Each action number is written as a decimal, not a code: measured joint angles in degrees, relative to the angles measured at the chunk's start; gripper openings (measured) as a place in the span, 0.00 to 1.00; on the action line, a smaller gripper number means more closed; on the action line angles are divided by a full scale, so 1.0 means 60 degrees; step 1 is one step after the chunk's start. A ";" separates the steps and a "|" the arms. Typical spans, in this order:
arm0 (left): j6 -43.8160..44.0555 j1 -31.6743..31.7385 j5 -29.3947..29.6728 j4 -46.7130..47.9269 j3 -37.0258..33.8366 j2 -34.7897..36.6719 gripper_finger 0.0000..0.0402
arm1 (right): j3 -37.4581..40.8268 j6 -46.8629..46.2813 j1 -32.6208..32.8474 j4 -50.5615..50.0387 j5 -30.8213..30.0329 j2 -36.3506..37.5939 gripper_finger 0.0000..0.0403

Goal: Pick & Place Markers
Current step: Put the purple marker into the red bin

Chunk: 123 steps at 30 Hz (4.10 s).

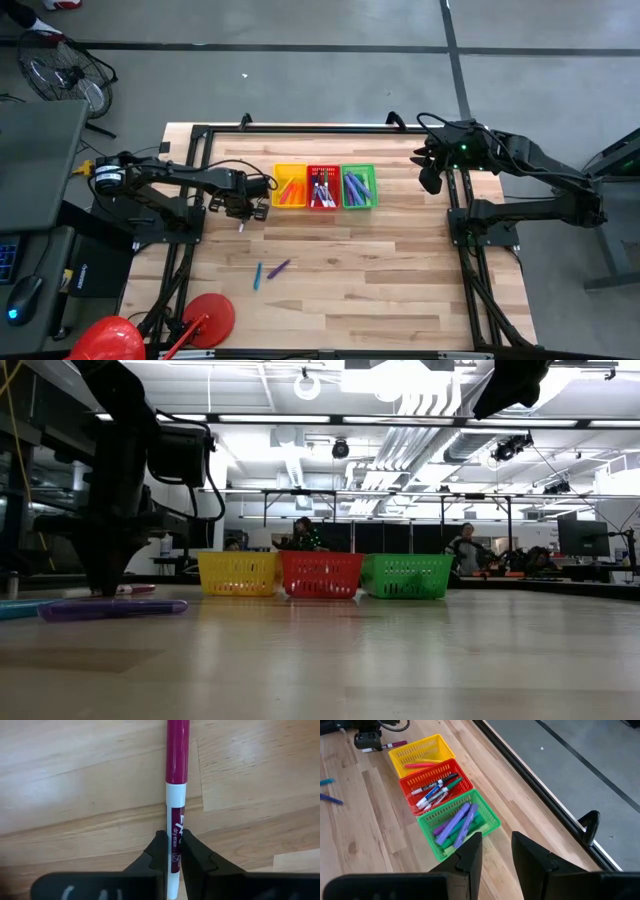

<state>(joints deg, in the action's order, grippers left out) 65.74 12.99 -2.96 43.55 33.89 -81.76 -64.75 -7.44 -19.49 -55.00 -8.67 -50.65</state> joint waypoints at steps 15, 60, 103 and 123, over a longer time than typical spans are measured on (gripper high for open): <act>-0.0435 0.0011 0.0004 0.0051 0.0095 -0.0022 0.05 | 0.0000 -0.0182 0.0001 0.0000 0.0010 0.0000 0.23; -0.4828 0.0009 0.4058 0.0962 0.6344 0.0732 0.04 | 0.0000 0.0138 0.0001 0.3738 0.3087 -0.1812 0.24; -0.8310 -0.0488 0.1383 -0.5683 0.6692 0.0153 0.05 | -0.0004 -0.0963 -0.0709 1.1320 0.6524 -0.5209 0.49; -0.8493 -0.0481 0.1012 -0.6178 0.6681 0.0131 0.05 | -0.0004 -0.0935 -0.0706 1.1533 0.6660 -0.5209 0.07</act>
<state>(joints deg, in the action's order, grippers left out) 14.79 10.11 3.11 6.48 73.97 -80.97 -64.77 -13.05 -23.73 14.20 31.30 -81.91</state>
